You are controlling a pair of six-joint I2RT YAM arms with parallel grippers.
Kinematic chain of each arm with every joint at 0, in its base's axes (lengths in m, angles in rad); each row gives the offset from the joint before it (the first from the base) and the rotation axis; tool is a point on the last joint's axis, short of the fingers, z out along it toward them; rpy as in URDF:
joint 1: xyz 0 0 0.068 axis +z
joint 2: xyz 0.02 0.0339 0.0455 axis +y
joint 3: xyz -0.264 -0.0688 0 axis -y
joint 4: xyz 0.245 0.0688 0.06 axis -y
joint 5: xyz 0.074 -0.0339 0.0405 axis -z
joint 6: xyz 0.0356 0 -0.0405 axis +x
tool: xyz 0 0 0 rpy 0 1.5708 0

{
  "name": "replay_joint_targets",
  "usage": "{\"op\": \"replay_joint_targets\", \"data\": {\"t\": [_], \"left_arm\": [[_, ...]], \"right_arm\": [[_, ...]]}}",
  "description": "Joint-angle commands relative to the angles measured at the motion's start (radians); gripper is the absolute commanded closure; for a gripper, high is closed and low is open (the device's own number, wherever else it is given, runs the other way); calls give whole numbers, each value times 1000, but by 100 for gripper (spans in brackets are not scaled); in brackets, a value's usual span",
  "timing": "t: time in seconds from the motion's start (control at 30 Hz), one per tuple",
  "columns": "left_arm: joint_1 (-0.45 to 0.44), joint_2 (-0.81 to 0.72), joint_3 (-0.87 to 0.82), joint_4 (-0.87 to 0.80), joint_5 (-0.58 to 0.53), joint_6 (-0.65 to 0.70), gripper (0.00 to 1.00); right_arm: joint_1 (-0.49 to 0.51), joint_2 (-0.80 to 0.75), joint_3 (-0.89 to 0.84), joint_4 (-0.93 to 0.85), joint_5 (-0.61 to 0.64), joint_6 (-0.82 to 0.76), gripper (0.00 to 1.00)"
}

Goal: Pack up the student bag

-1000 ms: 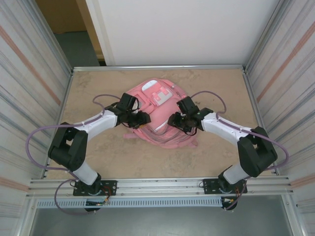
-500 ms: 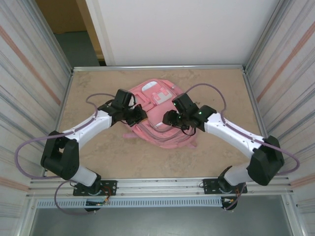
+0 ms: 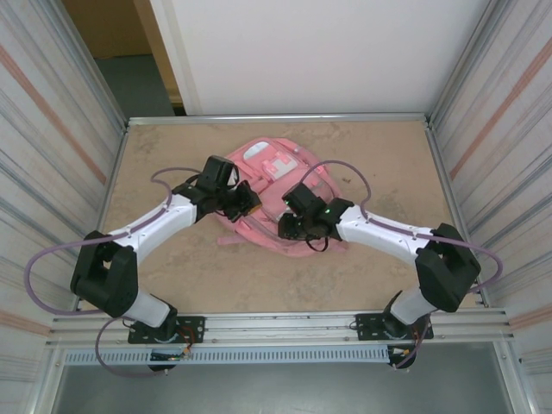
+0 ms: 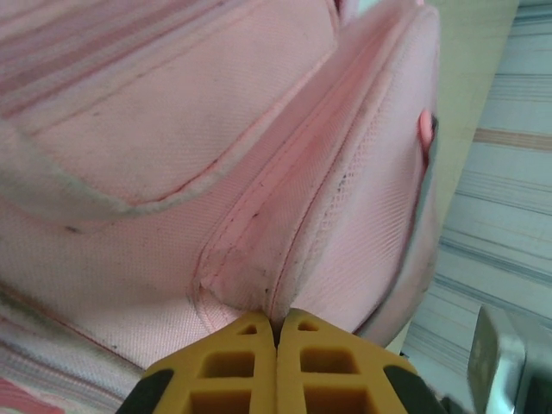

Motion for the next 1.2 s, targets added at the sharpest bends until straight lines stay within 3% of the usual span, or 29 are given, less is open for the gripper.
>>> {"op": "replay_joint_targets", "data": {"t": [0.0, 0.17, 0.3, 0.47, 0.5, 0.57, 0.6, 0.77, 0.83, 0.9, 1.03, 1.17], "left_arm": [[-12, -102, -34, 23, 6, -22, 100], [-22, -88, -81, 113, -19, -69, 100], [-14, -32, -65, 156, -22, -62, 100], [9, 19, -49, 204, -6, -21, 100], [9, 27, -33, 202, -1, 24, 95], [-2, 46, 31, 165, 0, 178, 65], [-14, 57, 65, 154, -1, 288, 57], [-77, 104, 227, 66, 38, 990, 44], [-115, 120, 237, 56, 5, 1322, 22], [-156, 152, 263, 35, -95, 1554, 12], [-168, 268, 326, 16, -195, 1794, 14], [-133, 371, 387, 17, -182, 1834, 18]], "right_arm": [[-156, 11, -4, 111, 18, -172, 66], [-242, 15, 70, 101, -174, -319, 57], [-216, -3, 68, 82, -205, -389, 54], [-260, -47, 71, 16, -199, -412, 52], [-273, -60, 73, 8, -195, -416, 52], [-310, -80, 88, -15, -193, -424, 51], [-335, -83, 97, -28, -202, -427, 50], [-430, -74, 110, -27, -222, -405, 50], [-460, -73, 108, -11, -229, -385, 51], [-479, -74, 99, 8, -241, -367, 51], [-493, -74, 69, 56, -282, -342, 50], [-493, -82, 56, 54, -290, -331, 50]]}}
